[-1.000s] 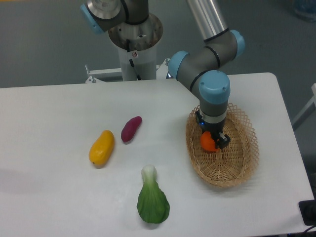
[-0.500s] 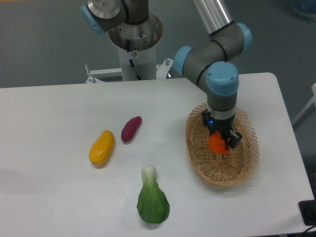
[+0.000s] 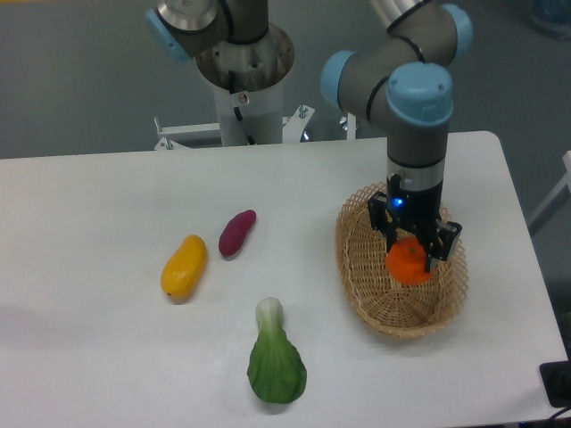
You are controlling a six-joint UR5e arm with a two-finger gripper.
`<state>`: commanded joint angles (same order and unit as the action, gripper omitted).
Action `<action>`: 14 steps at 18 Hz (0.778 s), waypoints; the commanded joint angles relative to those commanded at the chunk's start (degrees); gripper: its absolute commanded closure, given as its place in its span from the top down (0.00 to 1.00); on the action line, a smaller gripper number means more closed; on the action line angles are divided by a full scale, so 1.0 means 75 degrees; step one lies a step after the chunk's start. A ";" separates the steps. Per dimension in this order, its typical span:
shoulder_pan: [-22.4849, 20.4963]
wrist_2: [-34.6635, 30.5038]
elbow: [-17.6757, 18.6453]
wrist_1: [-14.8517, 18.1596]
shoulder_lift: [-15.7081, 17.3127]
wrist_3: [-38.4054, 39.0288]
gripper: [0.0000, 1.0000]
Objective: Pick up the orange from the basket
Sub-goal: 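Lift the gripped orange up out of the basket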
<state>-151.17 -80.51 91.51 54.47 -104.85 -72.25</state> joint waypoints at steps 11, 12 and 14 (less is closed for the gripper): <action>0.0094 0.0317 -0.0540 0.1339 0.0410 0.0012 0.63; 0.0094 0.0317 -0.0529 0.1339 0.0399 0.0012 0.63; 0.0094 0.0317 -0.0424 0.1246 0.0387 0.0000 0.63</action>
<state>-150.47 -78.13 88.33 63.81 -101.95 -72.25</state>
